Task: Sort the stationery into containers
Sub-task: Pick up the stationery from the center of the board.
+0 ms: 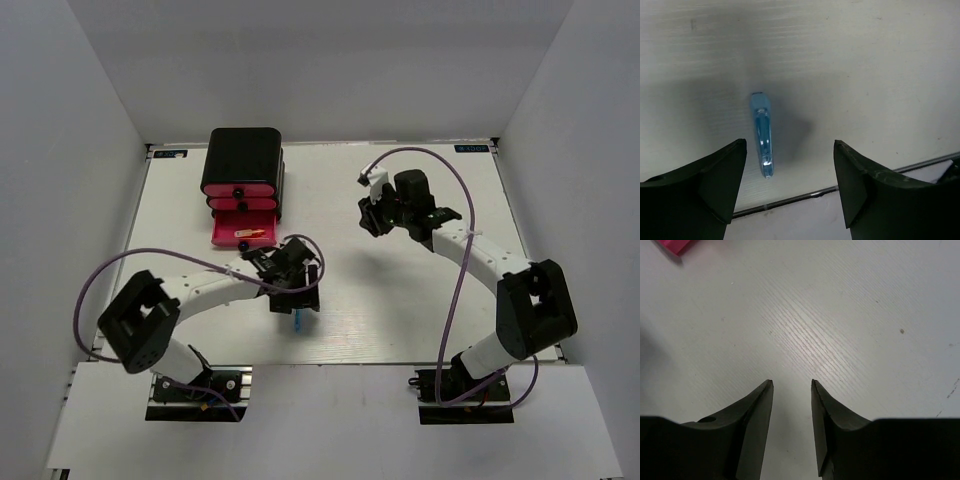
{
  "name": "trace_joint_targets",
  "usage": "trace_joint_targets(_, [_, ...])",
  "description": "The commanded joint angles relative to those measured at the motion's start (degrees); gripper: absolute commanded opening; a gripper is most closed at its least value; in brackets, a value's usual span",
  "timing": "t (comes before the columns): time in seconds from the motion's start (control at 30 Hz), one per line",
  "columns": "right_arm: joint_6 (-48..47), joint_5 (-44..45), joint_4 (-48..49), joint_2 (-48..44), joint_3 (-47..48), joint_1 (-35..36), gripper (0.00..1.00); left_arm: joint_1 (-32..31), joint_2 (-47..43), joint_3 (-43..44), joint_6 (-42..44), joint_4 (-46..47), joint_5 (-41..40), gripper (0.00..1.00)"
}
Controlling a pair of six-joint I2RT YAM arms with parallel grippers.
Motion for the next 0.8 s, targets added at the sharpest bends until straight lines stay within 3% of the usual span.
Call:
trace_joint_targets(0.0, [1.0,-0.1,1.1,-3.1,-0.8,-1.0,0.43,-3.6,4.5,6.2,-3.1,-5.9,-8.6,0.80])
trace_joint_targets(0.1, [1.3,-0.5,1.1,-3.7,-1.4,-1.8,0.43,-5.6,8.3,7.4,-4.3,-7.3,-10.7,0.80])
trace_joint_targets(0.4, [2.2,-2.0,1.6,-5.6,-4.0,-3.6,0.43,-6.8,10.0,6.7,-7.7,-8.6,-15.7,0.61])
trace_joint_targets(0.67, [2.0,-3.5,1.9,-8.0,-6.7,-4.5,0.43,-5.9,8.7,5.6,-7.1,-5.1,-16.7,0.14])
trace_joint_targets(0.77, [1.5,-3.8,2.6,-9.3,-7.8,-4.4,0.41,-3.6,6.1,4.9,-6.6,-3.5,-17.2,0.06])
